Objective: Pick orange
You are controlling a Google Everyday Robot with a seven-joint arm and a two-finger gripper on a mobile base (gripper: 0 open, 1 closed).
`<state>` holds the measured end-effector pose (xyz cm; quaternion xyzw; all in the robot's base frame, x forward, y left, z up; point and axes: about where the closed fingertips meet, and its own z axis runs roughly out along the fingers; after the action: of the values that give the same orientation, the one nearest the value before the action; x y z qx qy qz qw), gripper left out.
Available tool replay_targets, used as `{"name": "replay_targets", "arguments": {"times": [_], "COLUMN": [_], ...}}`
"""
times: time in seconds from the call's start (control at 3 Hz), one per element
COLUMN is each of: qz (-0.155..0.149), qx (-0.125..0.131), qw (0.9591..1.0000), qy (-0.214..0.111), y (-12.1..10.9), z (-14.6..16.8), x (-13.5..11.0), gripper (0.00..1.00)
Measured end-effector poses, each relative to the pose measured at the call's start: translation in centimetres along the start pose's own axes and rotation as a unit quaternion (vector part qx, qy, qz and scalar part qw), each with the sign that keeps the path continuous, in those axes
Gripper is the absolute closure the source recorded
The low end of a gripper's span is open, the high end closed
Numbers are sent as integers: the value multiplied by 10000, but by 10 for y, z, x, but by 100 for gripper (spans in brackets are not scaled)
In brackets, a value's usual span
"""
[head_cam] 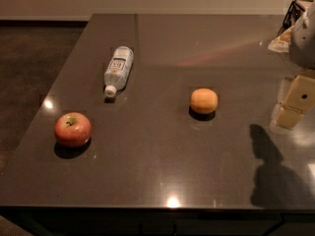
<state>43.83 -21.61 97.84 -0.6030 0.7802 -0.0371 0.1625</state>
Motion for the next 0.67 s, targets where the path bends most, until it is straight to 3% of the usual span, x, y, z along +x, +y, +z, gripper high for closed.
{"name": "replay_targets", "arguments": {"times": [0.67], "qz": [96], "qx": [-29], "qw": [9998], "qy": [-145], "y": [-5], "z": [6], "x": [-11], "gripper": [0]}}
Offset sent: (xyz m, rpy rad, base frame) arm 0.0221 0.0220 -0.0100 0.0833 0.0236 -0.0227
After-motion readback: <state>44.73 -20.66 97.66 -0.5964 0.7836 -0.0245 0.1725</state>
